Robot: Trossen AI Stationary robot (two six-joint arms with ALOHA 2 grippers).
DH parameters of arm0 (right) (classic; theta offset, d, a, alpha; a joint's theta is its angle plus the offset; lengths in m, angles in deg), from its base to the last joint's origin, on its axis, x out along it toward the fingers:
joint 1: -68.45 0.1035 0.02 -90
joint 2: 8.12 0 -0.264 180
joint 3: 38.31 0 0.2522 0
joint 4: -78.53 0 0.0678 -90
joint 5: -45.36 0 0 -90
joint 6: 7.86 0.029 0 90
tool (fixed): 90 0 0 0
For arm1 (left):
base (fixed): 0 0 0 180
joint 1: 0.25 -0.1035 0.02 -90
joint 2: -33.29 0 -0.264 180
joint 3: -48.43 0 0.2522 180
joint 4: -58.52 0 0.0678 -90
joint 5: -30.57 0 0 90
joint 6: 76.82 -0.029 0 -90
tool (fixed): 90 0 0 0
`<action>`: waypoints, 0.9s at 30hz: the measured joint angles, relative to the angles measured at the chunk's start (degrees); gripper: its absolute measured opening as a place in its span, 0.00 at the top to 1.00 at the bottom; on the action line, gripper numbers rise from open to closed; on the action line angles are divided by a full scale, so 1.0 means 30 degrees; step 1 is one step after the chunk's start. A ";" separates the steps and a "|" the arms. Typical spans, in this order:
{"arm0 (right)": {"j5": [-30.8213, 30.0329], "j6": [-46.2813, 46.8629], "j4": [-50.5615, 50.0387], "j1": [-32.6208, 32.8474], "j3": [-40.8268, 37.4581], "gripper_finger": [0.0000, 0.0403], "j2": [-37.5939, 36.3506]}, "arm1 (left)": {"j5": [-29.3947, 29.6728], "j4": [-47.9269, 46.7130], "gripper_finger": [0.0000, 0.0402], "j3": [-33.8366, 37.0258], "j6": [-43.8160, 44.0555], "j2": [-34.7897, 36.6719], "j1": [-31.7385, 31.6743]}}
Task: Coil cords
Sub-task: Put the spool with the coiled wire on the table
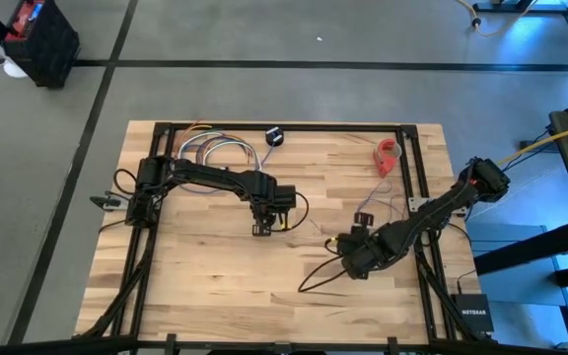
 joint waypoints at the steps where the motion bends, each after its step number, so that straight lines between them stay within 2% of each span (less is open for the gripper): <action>1: -0.0376 -0.0321 0.0175 -0.0036 0.0000 0.54 0.0000 | 0.0000 0.0003 0.99 0.0000 0.0004 0.0000 0.0000; 3: -0.1328 -0.0516 0.0607 -0.0136 0.0000 0.49 0.0081 | 0.0000 0.0007 0.99 0.0000 0.0004 0.0000 0.0000; 5: -0.1012 -0.0418 0.0548 -0.0192 0.0007 0.46 0.0162 | 0.0000 0.0007 0.99 0.0000 0.0011 0.0000 0.0000; 9: 0.3502 0.2215 -0.2973 -0.0561 0.0009 0.43 0.0160 | 0.0000 -0.0051 0.99 0.0000 0.0011 0.0000 0.0000; 12: 0.4976 0.3259 -0.4999 -0.0648 0.0007 0.42 0.0095 | 0.0000 -0.0024 0.99 0.0000 -0.0069 0.0000 0.0000; 14: 0.4052 0.2979 -0.5062 -0.0640 0.0007 0.42 0.0095 | 0.0000 0.0120 0.99 0.0000 -0.0069 0.0000 0.0000; 18: -0.1771 0.0605 -0.1848 -0.0648 0.0015 0.42 0.0095 | 0.0000 0.0281 0.99 0.0000 -0.0075 0.0000 0.0000; 20: -0.3528 -0.1195 0.0513 -0.0909 0.0015 0.42 0.0095 | 0.0000 0.0275 0.99 0.0000 -0.0072 0.0000 -0.0001; 25: -0.4473 -0.5266 0.6184 -0.2447 -0.0033 0.42 0.0299 | 0.0000 0.0233 0.99 0.0000 -0.0055 0.0000 0.0000; 27: -0.4255 -0.6459 0.8103 -0.3424 -0.0561 0.42 0.0609 | 0.0000 0.0233 0.99 0.0000 -0.0055 0.0000 0.0000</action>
